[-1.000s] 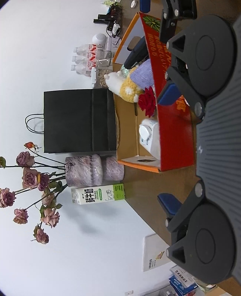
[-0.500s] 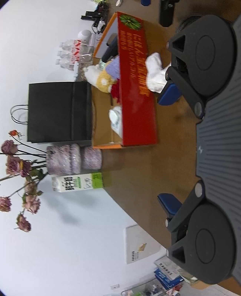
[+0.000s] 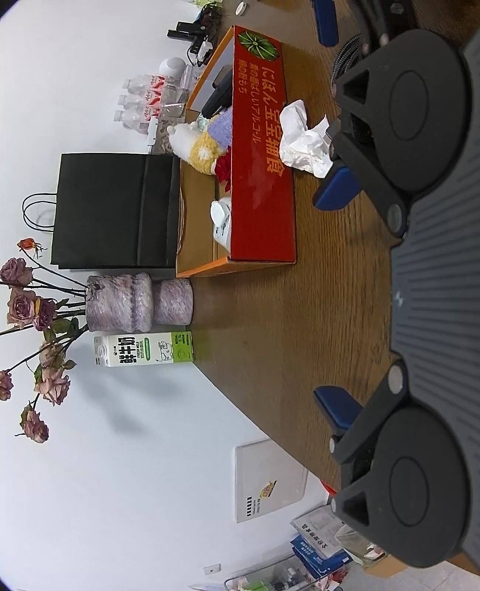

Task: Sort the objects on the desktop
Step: 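Lift both open tools out of the box toward the table, then grasp the braided USB cable with the right tool while the left tool grasps the white tissue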

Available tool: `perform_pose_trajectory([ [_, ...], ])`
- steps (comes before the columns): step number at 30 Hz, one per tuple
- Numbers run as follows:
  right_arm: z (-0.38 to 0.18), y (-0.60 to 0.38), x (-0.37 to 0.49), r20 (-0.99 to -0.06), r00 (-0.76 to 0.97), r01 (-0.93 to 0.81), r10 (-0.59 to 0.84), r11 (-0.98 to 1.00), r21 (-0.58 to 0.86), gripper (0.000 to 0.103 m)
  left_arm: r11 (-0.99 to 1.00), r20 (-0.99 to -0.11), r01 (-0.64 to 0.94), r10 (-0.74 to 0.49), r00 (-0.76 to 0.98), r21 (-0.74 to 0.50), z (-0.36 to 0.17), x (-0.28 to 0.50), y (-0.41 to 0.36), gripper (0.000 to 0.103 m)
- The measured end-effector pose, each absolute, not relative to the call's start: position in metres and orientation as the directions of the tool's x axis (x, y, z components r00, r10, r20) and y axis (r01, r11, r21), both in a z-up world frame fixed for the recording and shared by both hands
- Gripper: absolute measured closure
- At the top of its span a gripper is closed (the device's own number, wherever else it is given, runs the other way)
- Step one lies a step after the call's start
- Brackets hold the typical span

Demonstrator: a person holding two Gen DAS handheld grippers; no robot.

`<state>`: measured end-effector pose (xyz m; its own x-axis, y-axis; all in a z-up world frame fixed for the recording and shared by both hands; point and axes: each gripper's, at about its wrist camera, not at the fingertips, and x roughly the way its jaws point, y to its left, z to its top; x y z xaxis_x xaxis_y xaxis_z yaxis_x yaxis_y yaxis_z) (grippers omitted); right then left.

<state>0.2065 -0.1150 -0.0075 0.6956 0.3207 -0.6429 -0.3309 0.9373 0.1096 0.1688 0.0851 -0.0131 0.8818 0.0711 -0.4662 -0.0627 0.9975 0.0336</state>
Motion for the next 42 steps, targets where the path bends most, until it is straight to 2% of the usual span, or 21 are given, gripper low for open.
perform_pose_trajectory([
  [9, -0.016, -0.095, 0.217, -0.688, 0.688, -0.283, 0.230, 0.958, 0.038, 0.000, 0.999, -0.462, -0.037, 0.037, 0.886, 0.009, -0.013, 0.167, 0.088, 0.000],
  [15, -0.019, -0.096, 0.207, -0.670, 0.706, -0.292, 0.229, 0.956, 0.019, 0.001, 1.000, -0.460, -0.026, 0.025, 0.888, 0.003, -0.014, 0.165, 0.087, 0.000],
  [18, -0.018, -0.100, 0.204, -0.659, 0.714, -0.296, 0.235, 0.955, 0.020, 0.008, 1.000, -0.459, -0.025, 0.024, 0.888, 0.003, -0.013, 0.164, 0.087, 0.000],
  [29, -0.012, -0.120, 0.199, -0.627, 0.718, -0.332, 0.302, 0.940, 0.072, 0.014, 1.000, -0.468, -0.020, 0.020, 0.883, 0.006, -0.012, 0.163, 0.077, 0.000],
  [42, -0.003, -0.164, 0.206, -0.564, 0.785, -0.277, 0.254, 0.960, 0.047, 0.014, 0.998, -0.503, 0.065, -0.044, 0.863, 0.023, -0.006, 0.187, 0.029, 0.000],
])
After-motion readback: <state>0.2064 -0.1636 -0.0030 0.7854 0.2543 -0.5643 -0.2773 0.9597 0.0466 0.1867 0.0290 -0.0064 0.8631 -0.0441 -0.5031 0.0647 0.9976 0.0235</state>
